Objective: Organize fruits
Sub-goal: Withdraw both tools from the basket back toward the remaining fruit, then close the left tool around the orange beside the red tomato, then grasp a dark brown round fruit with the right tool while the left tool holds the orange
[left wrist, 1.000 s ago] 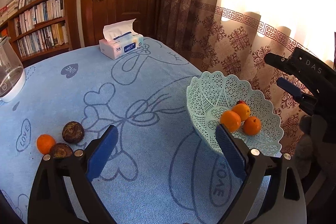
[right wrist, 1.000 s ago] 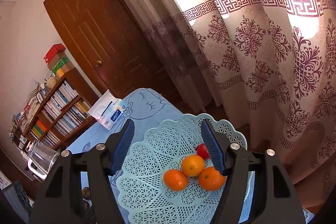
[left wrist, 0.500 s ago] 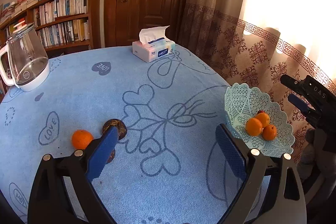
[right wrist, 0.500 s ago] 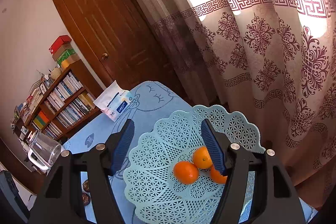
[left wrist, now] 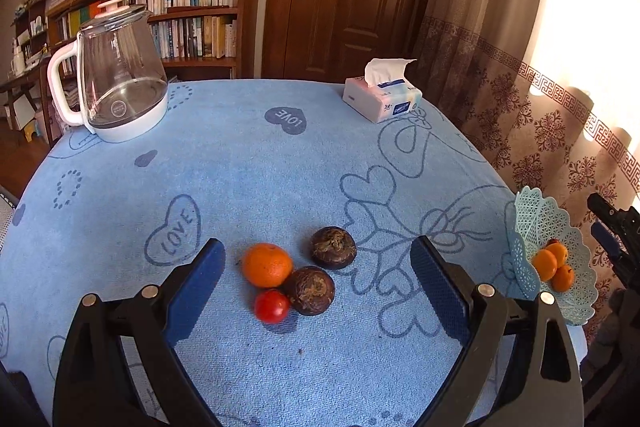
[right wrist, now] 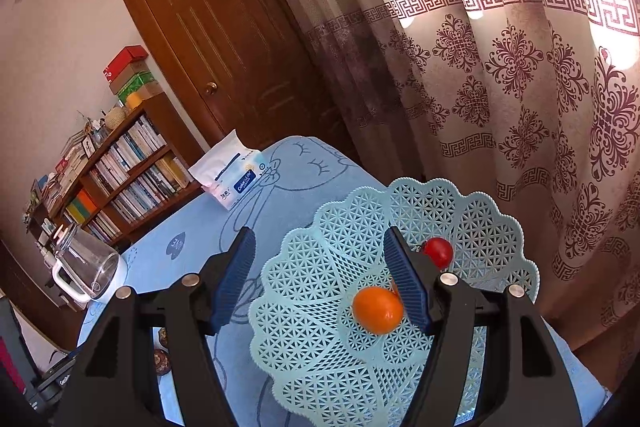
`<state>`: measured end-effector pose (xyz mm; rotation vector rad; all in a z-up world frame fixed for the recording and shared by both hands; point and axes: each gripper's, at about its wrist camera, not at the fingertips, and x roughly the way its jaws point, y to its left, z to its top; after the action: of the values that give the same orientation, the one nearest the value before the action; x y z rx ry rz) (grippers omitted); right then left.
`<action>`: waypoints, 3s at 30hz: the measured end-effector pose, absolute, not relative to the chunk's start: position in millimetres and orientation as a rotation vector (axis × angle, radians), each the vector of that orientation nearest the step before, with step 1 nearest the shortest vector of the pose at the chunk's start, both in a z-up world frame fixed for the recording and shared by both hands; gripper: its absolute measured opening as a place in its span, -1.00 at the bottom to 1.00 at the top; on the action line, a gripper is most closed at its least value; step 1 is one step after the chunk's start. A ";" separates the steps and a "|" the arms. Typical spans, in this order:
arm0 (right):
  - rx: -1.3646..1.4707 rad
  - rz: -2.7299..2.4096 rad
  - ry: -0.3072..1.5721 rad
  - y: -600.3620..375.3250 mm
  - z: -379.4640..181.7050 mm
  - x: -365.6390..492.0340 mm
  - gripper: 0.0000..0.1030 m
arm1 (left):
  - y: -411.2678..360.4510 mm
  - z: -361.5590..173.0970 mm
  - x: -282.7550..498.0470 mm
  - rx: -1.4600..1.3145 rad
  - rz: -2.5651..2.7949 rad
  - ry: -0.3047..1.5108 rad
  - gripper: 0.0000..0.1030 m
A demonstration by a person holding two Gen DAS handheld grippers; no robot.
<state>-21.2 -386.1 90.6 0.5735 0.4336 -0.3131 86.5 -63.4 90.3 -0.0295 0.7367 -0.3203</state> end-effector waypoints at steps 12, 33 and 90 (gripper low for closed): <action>0.533 -0.273 0.472 -366.5 82.6 -11.9 0.33 | -43.5 60.6 128.4 -0.065 -0.205 0.865 0.81; 0.417 -0.148 0.548 -317.9 69.5 5.7 0.35 | -44.7 30.1 146.6 -0.016 -0.136 0.925 0.80; 0.237 -0.090 0.598 -264.0 45.2 14.9 0.62 | -10.9 63.4 113.5 -0.134 -0.200 0.788 -0.23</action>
<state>14.9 -264.0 45.2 0.2373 0.5975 -0.0903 113.5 -10.9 63.4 -0.1341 0.7879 -0.1996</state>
